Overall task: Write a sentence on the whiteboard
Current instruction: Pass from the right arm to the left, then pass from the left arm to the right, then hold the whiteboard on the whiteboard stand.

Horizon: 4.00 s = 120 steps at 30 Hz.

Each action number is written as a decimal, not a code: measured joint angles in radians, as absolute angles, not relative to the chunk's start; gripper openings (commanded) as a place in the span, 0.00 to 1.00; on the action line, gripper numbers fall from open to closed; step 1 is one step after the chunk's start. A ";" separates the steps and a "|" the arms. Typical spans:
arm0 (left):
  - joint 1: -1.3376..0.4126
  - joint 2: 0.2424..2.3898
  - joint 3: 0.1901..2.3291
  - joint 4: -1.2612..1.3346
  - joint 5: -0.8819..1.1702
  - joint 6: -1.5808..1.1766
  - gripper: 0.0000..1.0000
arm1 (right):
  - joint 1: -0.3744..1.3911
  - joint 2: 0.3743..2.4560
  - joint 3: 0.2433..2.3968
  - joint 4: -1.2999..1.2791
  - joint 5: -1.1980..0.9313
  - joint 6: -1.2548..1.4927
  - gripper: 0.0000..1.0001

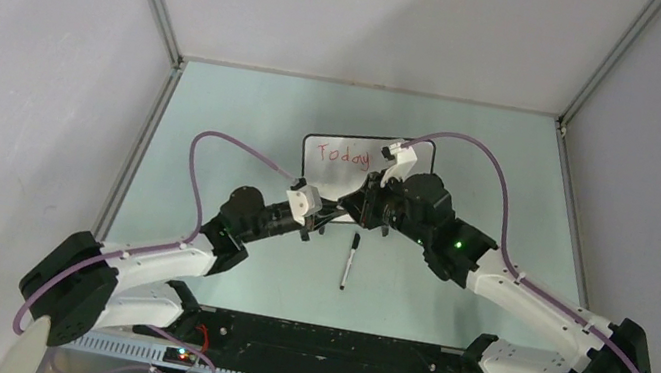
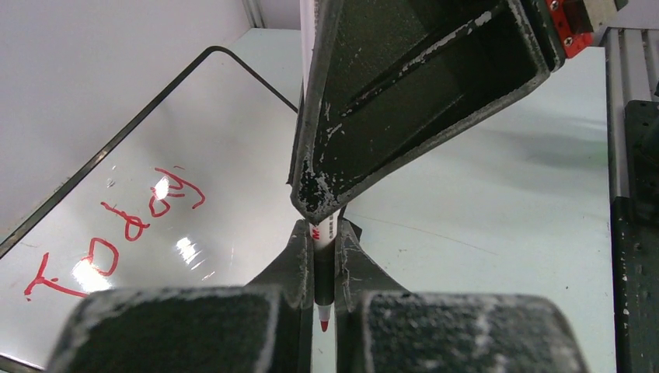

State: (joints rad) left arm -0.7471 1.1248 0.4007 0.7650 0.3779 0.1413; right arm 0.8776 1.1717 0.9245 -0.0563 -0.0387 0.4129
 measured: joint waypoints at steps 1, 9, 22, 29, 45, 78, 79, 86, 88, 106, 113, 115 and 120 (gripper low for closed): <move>-0.747 1.126 0.401 0.768 0.378 0.143 0.00 | 0.878 1.172 0.925 -0.057 -0.038 0.413 0.17; -0.752 1.126 0.399 0.778 0.377 0.185 0.00 | 0.872 1.171 0.949 -0.155 -0.051 0.419 0.30; -0.759 1.142 0.394 0.792 0.379 0.220 0.00 | 0.840 1.157 0.965 -0.236 -0.088 0.432 0.34; -0.768 1.157 0.394 0.780 0.386 0.222 0.00 | 0.840 1.149 0.968 -0.224 -0.096 0.434 0.36; -0.775 1.158 0.394 0.775 0.398 0.229 0.00 | 0.840 1.172 0.977 -0.200 -0.100 0.434 0.31; -0.347 1.016 0.289 0.914 0.291 -0.288 0.84 | 0.849 0.971 0.604 0.145 0.241 0.383 0.00; -0.327 1.021 0.284 0.919 0.292 -0.318 0.86 | 0.854 0.971 0.589 0.168 0.250 0.379 0.00; -0.144 1.203 0.276 1.080 0.329 -0.529 0.95 | 0.900 0.973 0.555 0.309 0.316 0.325 0.00; -0.109 1.269 0.262 1.154 0.350 -0.583 0.99 | 0.910 0.974 0.555 0.336 0.337 0.315 0.00; -0.054 1.486 0.214 1.472 0.289 -0.737 0.99 | 0.919 0.962 0.439 0.506 0.418 0.300 0.00; -0.047 1.503 0.223 1.471 0.311 -0.742 0.99 | 0.919 0.942 0.438 0.518 0.421 0.299 0.00; -0.046 1.501 0.226 1.466 0.329 -0.741 0.99 | 0.919 0.928 0.437 0.519 0.425 0.298 0.00; -0.043 1.506 0.231 1.481 0.385 -0.752 0.99 | 0.919 0.911 0.425 0.521 0.430 0.298 0.00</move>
